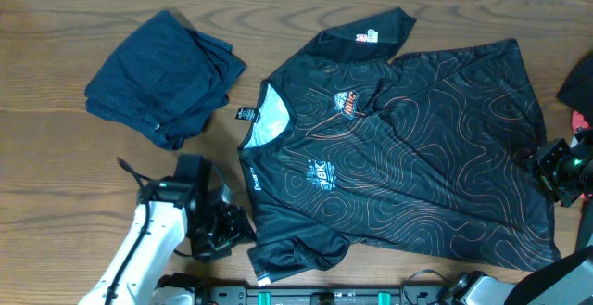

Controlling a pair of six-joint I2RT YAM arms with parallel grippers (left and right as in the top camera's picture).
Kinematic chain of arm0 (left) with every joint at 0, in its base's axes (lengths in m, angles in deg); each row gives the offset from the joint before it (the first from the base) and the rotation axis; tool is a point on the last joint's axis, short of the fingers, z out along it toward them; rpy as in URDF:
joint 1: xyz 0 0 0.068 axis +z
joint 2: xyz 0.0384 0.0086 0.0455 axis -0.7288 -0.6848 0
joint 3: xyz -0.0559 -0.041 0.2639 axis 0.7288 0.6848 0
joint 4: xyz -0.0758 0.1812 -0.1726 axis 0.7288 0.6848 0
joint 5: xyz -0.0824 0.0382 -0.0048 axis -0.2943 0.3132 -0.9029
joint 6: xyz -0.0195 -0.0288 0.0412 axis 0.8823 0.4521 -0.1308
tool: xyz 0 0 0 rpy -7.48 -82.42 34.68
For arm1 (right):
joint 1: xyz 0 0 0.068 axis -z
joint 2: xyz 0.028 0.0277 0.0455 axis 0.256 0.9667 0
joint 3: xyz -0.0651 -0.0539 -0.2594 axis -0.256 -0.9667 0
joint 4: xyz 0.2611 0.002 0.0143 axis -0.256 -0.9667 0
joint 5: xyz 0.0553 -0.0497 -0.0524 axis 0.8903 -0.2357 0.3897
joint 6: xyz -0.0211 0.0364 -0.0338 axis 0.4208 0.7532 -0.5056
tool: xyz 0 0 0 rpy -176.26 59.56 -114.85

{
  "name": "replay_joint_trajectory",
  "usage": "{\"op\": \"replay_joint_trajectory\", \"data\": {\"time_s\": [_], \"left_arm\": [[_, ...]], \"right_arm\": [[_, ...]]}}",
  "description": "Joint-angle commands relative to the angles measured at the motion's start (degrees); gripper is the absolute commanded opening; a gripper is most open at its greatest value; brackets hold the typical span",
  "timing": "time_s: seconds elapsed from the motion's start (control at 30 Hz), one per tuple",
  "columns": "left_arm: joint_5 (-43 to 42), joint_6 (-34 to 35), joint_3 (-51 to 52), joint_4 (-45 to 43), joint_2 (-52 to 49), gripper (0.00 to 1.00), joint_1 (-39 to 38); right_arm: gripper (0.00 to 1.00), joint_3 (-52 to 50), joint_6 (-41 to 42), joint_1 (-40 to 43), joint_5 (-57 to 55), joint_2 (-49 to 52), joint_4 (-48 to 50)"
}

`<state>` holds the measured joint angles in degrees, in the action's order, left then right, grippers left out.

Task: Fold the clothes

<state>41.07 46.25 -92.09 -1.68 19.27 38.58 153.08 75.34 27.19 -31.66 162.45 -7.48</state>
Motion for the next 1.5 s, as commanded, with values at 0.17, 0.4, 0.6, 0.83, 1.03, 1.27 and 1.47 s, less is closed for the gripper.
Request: {"op": "replay_joint_trajectory", "data": {"time_s": [0.17, 0.4, 0.6, 0.83, 1.03, 1.27, 1.47], "left_arm": [[1.03, 5.86, 2.93, -6.99, -0.02, 0.62, -8.74], [7.30, 12.11, 3.63, -7.96, -2.40, 0.63, -14.38], [7.23, 12.04, 3.63, -9.40, -7.61, 0.55, -14.38], [4.66, 9.40, 2.80, -10.01, -10.29, 0.12, -14.38], [4.72, 7.21, -2.64, -5.29, -10.05, 0.06, -14.38], [5.62, 4.22, -10.54, 0.68, -8.48, 0.06, -14.38], [7.98, 4.02, -13.42, 2.47, -7.32, 0.06, -14.38]], "right_arm": [[0.42, 0.72, -0.92, -0.42, 0.46, -0.79, -0.04], [0.42, 0.72, -0.92, -0.42, 0.46, -0.79, -0.11], [0.41, 0.72, -0.90, -0.42, 0.46, -0.79, -0.11], [0.41, 0.72, -0.92, -0.42, 0.44, -0.79, -0.26], [0.41, 0.72, -0.09, 0.13, -2.97, -0.79, -0.35], [0.41, 0.72, 5.55, 6.05, -15.17, -0.79, -5.79], [0.46, -3.02, 13.29, 12.33, -27.02, -0.79, -6.58]]}}
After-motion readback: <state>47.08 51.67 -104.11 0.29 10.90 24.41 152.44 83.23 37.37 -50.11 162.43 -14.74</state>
